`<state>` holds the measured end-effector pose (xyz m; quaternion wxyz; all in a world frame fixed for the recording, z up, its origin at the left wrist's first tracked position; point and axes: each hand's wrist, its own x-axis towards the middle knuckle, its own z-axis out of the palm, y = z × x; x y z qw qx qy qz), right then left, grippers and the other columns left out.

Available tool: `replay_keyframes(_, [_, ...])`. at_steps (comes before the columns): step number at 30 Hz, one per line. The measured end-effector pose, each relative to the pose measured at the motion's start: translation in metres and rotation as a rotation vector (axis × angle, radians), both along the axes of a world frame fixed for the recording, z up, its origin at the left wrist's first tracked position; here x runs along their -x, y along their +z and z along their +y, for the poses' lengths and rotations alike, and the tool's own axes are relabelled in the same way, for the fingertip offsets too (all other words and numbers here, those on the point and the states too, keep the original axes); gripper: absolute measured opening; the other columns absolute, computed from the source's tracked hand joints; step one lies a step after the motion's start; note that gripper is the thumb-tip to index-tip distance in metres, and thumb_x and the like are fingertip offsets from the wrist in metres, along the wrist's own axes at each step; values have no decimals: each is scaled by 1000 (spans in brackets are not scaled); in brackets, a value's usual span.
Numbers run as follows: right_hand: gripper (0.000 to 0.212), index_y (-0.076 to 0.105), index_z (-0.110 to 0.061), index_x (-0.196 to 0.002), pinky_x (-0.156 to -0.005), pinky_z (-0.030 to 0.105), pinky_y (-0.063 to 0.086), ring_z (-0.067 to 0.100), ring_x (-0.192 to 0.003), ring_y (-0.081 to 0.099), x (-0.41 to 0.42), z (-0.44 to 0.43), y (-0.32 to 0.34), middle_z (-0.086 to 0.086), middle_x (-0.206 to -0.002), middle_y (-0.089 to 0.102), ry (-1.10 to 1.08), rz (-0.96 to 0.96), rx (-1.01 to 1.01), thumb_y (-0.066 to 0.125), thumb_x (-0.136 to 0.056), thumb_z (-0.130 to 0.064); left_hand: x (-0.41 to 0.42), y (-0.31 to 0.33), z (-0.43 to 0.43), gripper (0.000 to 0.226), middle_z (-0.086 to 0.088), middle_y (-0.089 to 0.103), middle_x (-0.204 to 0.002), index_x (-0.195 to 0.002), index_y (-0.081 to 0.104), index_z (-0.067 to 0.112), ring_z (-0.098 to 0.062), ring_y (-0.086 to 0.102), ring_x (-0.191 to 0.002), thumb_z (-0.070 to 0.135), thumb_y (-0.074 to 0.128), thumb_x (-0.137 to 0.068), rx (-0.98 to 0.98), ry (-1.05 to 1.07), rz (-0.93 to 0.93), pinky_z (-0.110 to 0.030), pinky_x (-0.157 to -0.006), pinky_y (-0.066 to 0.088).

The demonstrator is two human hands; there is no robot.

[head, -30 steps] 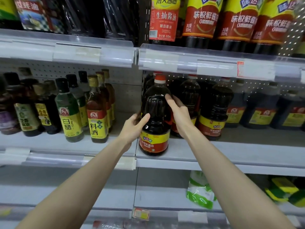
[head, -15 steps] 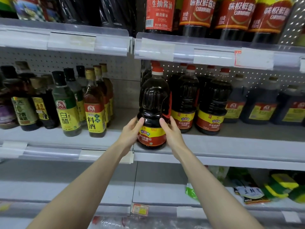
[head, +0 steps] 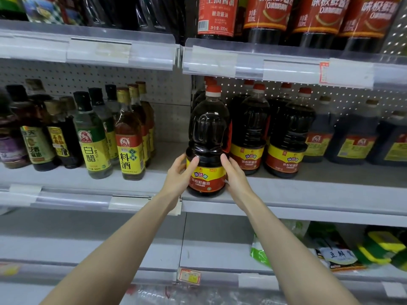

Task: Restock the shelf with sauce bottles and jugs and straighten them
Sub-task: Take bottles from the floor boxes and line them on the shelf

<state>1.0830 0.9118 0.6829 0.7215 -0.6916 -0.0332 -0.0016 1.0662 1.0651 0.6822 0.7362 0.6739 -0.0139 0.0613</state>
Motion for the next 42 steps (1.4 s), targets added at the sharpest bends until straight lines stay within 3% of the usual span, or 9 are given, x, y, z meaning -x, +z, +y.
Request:
replay_keyframes(7, [53, 35, -30, -146, -78, 11, 38, 2, -119, 42, 7, -2, -6, -19, -125, 45, 31, 4, 20, 47, -97, -46, 3, -7, 3, 21, 27, 58, -100, -100, 47, 50, 10, 55, -92, 30, 51, -97, -48, -120, 40, -9, -67, 43])
replay_keyframes(10, [56, 32, -31, -148, -88, 18, 37, 3, -121, 40, 5, -4, -6, -18, -132, 43, 38, 15, 35, 46, -97, -48, -2, -13, 3, 19, 23, 60, -106, -110, 52, 43, 4, 55, -101, 31, 54, -95, -38, -80, 26, -13, -72, 42])
replay_keyframes(14, [64, 23, -30, -152, -107, 30, 29, 13, -139, 32, 1, -7, -7, -11, -154, 31, 56, 48, 24, 44, -95, -52, -5, -19, 1, 50, 3, 60, -123, -136, 46, 21, -12, 54, -115, 33, 62, -90, -50, -1, 10, -19, -79, 46])
replay_keyframes(19, [66, 22, -28, -153, -114, 33, 27, 15, -141, 31, -6, -8, -9, -6, -156, 30, 91, 61, -37, 43, -95, -53, -6, -18, -2, 54, -1, 60, -121, -135, 45, 16, -14, 54, -116, 32, 66, -87, -74, 50, 1, -25, -86, 47])
replay_keyframes(22, [69, 27, -24, -151, -109, 33, 32, 16, -138, 35, -4, -3, -15, -3, -154, 33, 10, 60, -4, 44, -93, -58, -6, -19, 3, 54, 1, 59, -120, -135, 44, 19, -13, 54, -112, 33, 65, -87, -78, 30, 19, -21, -78, 47])
replay_keyframes(26, [62, 35, -21, -142, -94, 28, 36, 15, -123, 42, 2, -5, -16, 1, -144, 39, -68, 56, 41, 48, -92, -56, -7, -22, 11, 60, 0, 56, -133, -138, 45, 25, -16, 52, -122, 39, 65, -83, -46, -74, 68, -35, -98, 44])
replay_keyframes(31, [56, 38, -21, -142, -90, 25, 37, 10, -117, 45, 4, -7, -13, -3, -139, 46, -44, 37, 41, 45, -96, -52, -6, -20, 8, 44, -4, 60, -126, -130, 50, 19, -18, 56, -115, 28, 64, -89, -72, -15, 56, -47, -101, 43])
replay_keyframes(36, [57, 37, -22, -145, -93, 25, 36, 9, -118, 44, 3, -8, -12, -5, -142, 46, -16, 40, 22, 42, -97, -52, -6, -22, 3, 45, -4, 59, -119, -127, 49, 15, -15, 55, -110, 26, 66, -88, -93, 38, 23, -18, -75, 47])
replay_keyframes(42, [60, 37, -21, -144, -95, 26, 37, 10, -116, 45, 4, -8, -16, -5, -137, 48, -37, 75, 9, 49, -94, -52, -5, -24, 6, 51, -5, 57, -126, -133, 47, 20, -18, 53, -119, 26, 67, -87, -54, -2, 51, -28, -87, 43])
